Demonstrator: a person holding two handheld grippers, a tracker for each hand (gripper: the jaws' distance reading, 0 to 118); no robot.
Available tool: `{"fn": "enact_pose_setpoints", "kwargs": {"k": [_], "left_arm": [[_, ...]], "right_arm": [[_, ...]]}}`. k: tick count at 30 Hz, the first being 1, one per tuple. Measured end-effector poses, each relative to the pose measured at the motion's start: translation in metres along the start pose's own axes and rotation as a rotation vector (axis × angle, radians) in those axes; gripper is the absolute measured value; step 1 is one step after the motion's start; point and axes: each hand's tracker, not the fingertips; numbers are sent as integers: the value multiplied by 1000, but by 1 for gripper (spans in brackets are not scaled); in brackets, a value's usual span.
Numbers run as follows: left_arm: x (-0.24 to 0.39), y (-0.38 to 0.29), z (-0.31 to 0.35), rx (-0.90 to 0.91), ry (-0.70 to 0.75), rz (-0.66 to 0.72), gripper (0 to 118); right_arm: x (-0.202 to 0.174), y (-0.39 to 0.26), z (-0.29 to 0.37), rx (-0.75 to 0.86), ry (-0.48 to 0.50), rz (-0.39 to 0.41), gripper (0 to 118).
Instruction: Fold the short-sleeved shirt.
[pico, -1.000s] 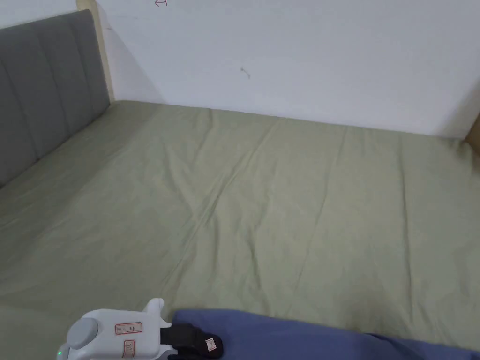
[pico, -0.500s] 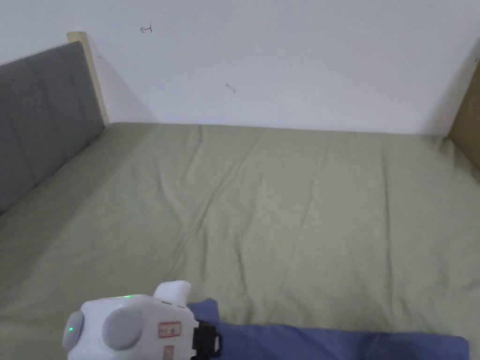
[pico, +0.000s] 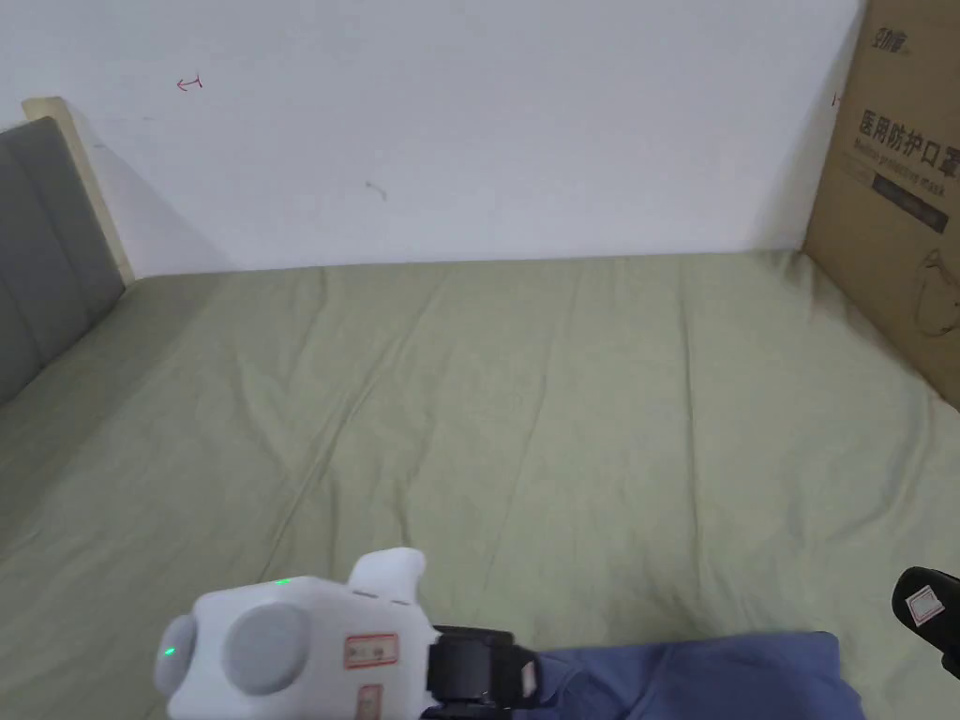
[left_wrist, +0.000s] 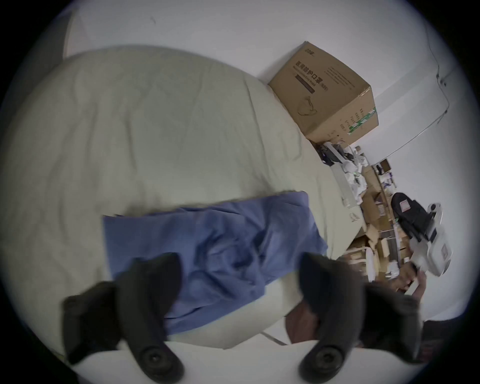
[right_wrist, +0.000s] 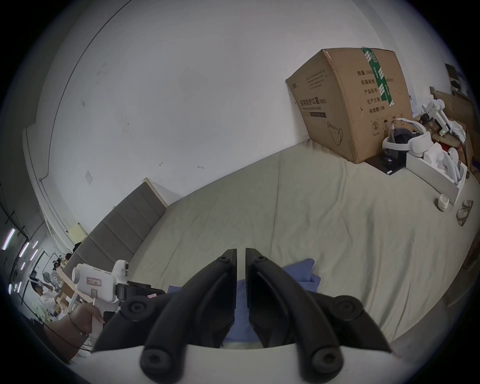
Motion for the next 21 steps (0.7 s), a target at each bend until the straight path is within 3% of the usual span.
{"fn": "enact_pose_setpoints", "kwargs": {"k": [2,8,12,16,21], "left_arm": [[-5,-4,6,41,33,-18,7],[-2,-10,-48,-52,225,-104,6],[11,-18,-107,-175,243,-191,6],[38,-25,-125,-173,254,-232,5],[50,-23,-121,-167,-60,-57,5]], "right_arm": [[2,1,0,4,4,0,8],[7,-4,1,-19,4,5,8],[17,-9,1,-33,-2,5,8],[18,-12,1,-47,-12,1,8],[17,-14,0,-53,-1,-8,8]]}}
